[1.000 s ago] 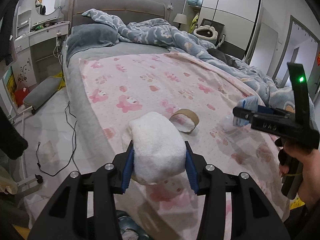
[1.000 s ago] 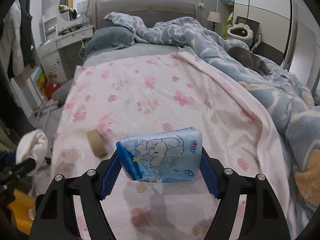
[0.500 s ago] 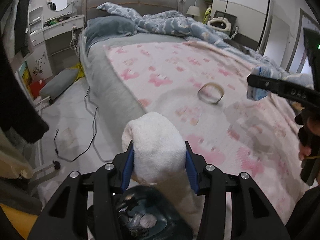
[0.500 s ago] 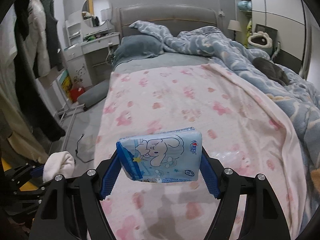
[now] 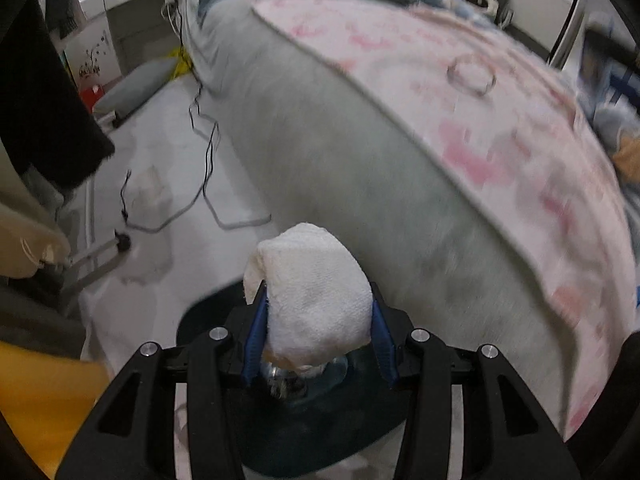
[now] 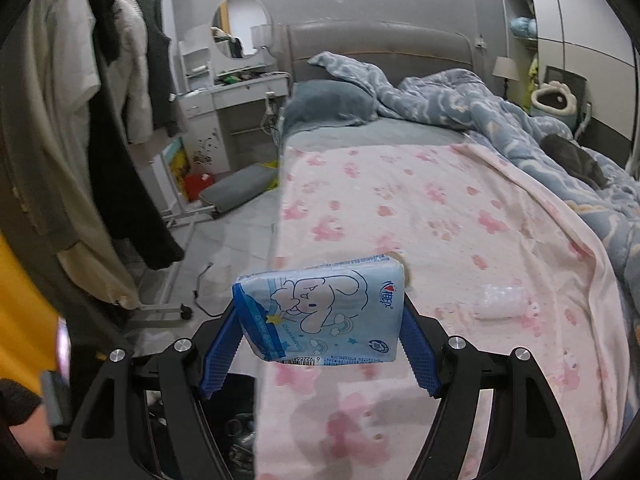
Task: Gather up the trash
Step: 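Carry the cotton pad and wipes pack in both tools toward the bin, then open the left tool over the bin to drop the cotton pad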
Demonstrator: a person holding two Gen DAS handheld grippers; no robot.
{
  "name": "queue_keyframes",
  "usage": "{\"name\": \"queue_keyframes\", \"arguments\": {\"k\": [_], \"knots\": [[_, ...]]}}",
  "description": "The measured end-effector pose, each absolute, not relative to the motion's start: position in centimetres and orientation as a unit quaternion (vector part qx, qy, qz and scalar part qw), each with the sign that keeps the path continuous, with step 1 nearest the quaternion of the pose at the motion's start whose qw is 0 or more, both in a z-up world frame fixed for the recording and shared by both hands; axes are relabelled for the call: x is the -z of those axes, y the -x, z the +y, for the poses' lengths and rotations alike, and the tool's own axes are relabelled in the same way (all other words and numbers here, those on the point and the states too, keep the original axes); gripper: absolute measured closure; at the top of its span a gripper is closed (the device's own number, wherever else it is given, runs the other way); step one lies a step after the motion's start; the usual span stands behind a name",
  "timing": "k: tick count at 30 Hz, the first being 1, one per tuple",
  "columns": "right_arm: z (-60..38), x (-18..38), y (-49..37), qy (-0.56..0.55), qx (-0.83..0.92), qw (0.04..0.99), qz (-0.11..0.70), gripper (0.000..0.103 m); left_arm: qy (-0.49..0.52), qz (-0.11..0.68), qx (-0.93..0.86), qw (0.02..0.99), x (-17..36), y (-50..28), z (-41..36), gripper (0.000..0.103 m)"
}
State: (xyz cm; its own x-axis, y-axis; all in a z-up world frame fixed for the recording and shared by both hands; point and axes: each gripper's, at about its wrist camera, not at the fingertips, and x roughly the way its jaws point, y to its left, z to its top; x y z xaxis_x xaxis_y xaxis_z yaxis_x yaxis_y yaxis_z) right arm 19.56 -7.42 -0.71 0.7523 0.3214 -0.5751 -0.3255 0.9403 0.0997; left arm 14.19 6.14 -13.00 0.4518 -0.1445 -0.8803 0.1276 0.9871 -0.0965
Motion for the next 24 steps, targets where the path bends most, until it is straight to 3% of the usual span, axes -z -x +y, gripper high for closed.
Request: {"name": "queue_keyframes", "arguments": {"k": [18, 24], "knots": [[-1.6, 2.6, -16.3, 0.027, -0.223, 0.915, 0.334, 0.029, 0.035, 0.619, 0.072, 0.781, 19.2, -11.3, 9.4, 0.050], [-0.1, 3.6, -16.7, 0.038, -0.232, 0.908, 0.348, 0.029, 0.059, 0.604, 0.073, 0.791, 18.2, -11.1, 10.8, 0.031]]}}
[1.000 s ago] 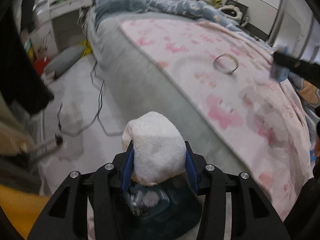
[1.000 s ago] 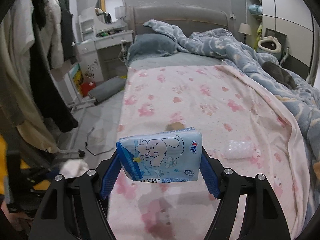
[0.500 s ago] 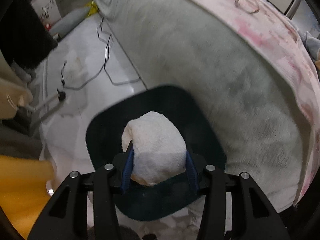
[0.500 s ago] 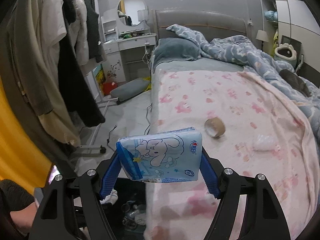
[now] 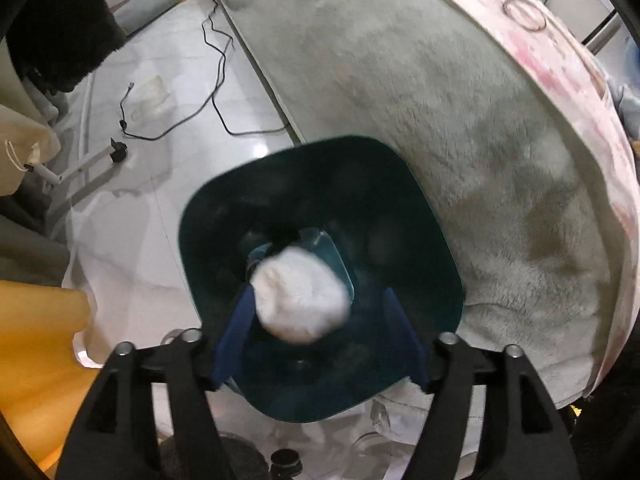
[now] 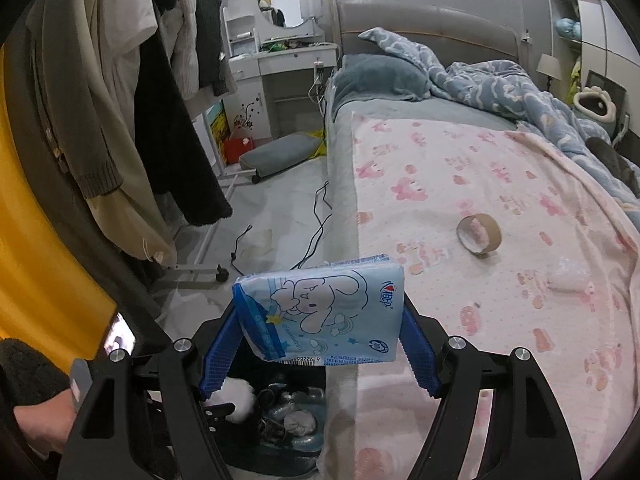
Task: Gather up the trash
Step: 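Open the left tool over the bin to drop the cotton pad, then lower the blue wipes pack into the bin and open the right tool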
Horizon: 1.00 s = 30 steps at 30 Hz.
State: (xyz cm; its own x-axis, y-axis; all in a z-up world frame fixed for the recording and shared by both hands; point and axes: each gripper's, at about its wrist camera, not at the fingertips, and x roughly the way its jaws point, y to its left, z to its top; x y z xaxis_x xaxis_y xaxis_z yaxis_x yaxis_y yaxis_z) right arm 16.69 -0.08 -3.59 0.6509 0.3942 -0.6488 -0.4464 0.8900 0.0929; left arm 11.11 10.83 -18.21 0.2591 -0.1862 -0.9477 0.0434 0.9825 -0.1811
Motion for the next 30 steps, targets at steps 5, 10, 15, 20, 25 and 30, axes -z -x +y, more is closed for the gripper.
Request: {"name": "queue_keyframes", "arguments": {"k": [5, 10, 15, 20, 25, 30], "knots": [[1.8, 4.7, -16.9, 0.057, -0.240, 0.900, 0.359, 0.029, 0.070, 0.579, 0.067, 0.809, 16.3, -10.8, 12.1, 0.027], [3.4, 5.7, -17.1, 0.073, -0.248, 0.893, 0.369, 0.029, 0.044, 0.541, 0.044, 0.838, 14.0, -10.3, 12.9, 0.025], [4.6, 6.9, -17.3, 0.080, -0.254, 0.884, 0.384, 0.029, 0.054, 0.491, 0.038, 0.869, 11.1, -9.7, 14.4, 0.025], [5.9, 9.0, -17.7, 0.082, -0.263, 0.867, 0.414, 0.029, 0.061, 0.444, 0.025, 0.894, 8.5, -9.0, 15.7, 0.024], [7.5, 11.6, -17.8, 0.089, -0.274, 0.846, 0.448, 0.029, 0.075, 0.399, 0.015, 0.914, 6.0, -8.2, 16.8, 0.021], [8.9, 14.2, -17.8, 0.092, -0.280, 0.823, 0.485, 0.029, 0.078, 0.360, 0.005, 0.930, 3.7, -7.3, 17.8, 0.019]]}}
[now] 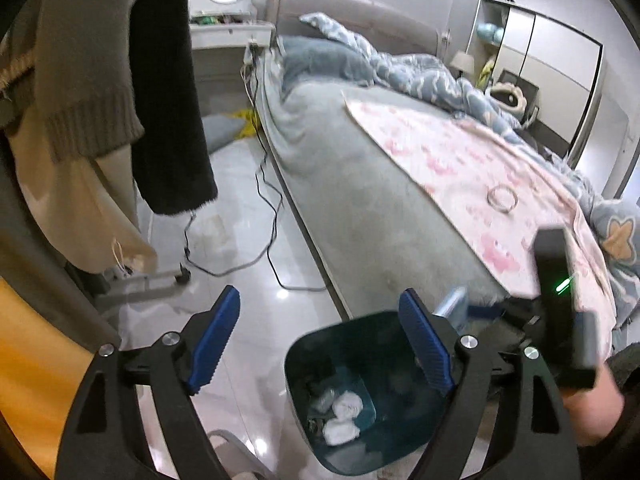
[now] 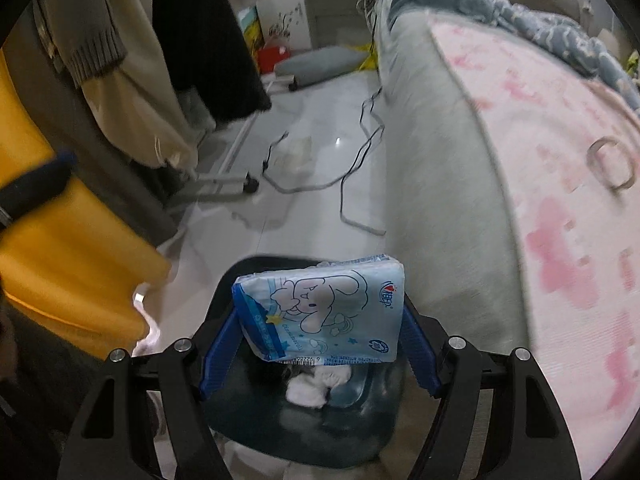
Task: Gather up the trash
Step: 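Lower the blue wipes pack into the bin and open the right tool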
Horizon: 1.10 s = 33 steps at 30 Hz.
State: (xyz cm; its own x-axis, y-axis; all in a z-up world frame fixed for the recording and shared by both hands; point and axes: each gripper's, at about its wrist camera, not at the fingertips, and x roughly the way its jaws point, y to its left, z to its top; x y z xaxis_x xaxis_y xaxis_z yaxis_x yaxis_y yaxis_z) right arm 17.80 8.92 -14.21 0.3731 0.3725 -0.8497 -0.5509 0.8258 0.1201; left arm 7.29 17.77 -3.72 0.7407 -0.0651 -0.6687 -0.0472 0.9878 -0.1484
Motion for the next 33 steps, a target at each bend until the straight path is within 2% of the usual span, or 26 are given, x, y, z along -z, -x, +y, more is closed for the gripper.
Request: {"name": "queue_keyframes", "arguments": {"k": [20, 25, 33], "knots": [[11.2, 22.3, -17.2, 0.145, -0.261, 0.764, 0.572, 0.028, 0.069, 0.259, 0.010, 0.963, -1.1, -5.3, 17.7, 0.011], [11.5, 23.1, -16.9, 0.150, -0.262, 0.755, 0.582, 0.021, 0.068, 0.244, 0.012, 0.967, -2.0, -5.2, 17.7, 0.010], [11.7, 22.6, -16.6, 0.162, -0.264, 0.760, 0.571, 0.017, 0.072, 0.222, 0.021, 0.972, -3.5, -5.2, 17.1, 0.009]]}}
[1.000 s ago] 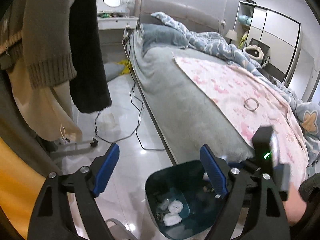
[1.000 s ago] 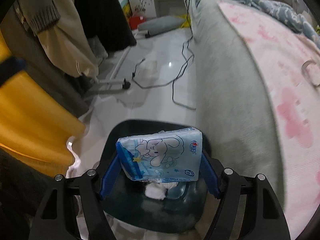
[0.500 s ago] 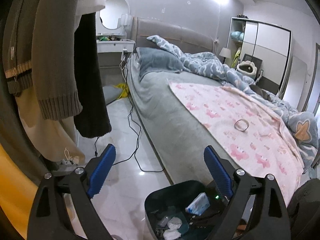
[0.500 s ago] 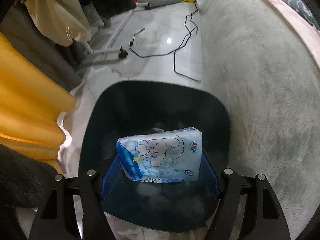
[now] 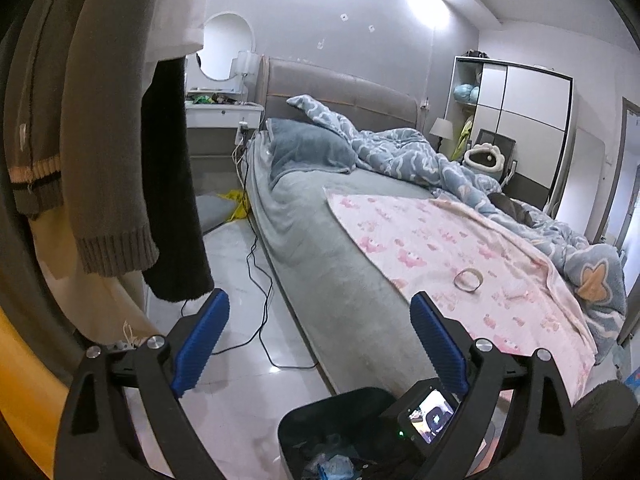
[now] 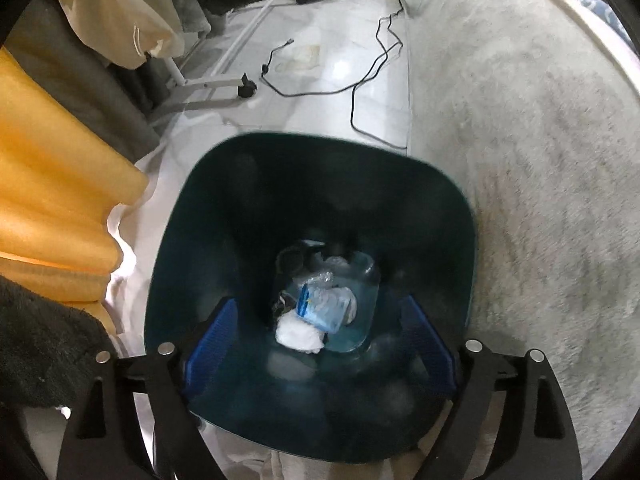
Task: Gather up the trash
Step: 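Lower the blue wipes pack into the bin and open the right tool, then move both tools back up toward the tape roll on the bed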
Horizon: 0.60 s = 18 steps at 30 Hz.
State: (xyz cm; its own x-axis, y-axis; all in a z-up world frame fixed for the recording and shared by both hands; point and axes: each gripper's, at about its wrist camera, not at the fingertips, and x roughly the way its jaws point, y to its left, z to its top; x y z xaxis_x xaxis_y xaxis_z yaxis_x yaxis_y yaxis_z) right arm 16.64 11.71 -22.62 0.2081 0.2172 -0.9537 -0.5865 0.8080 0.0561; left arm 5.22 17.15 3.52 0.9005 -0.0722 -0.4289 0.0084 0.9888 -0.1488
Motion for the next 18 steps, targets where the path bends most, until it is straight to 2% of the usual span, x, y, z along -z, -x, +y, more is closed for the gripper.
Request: {"name": "queue_keyframes", "arguments": {"k": [13, 18], "knots": [[7.2, 12.4, -17.0, 0.111, -0.286, 0.849, 0.430, 0.016, 0.063, 0.204, 0.051, 0.975, -5.3, -7.5, 13.2, 0.007], [4.8, 10.4, -18.1, 0.086, -0.269, 0.866, 0.413, 0.014, 0.058, 0.217, 0.070, 0.972, -4.9, -8.5, 11.2, 0.007]]}}
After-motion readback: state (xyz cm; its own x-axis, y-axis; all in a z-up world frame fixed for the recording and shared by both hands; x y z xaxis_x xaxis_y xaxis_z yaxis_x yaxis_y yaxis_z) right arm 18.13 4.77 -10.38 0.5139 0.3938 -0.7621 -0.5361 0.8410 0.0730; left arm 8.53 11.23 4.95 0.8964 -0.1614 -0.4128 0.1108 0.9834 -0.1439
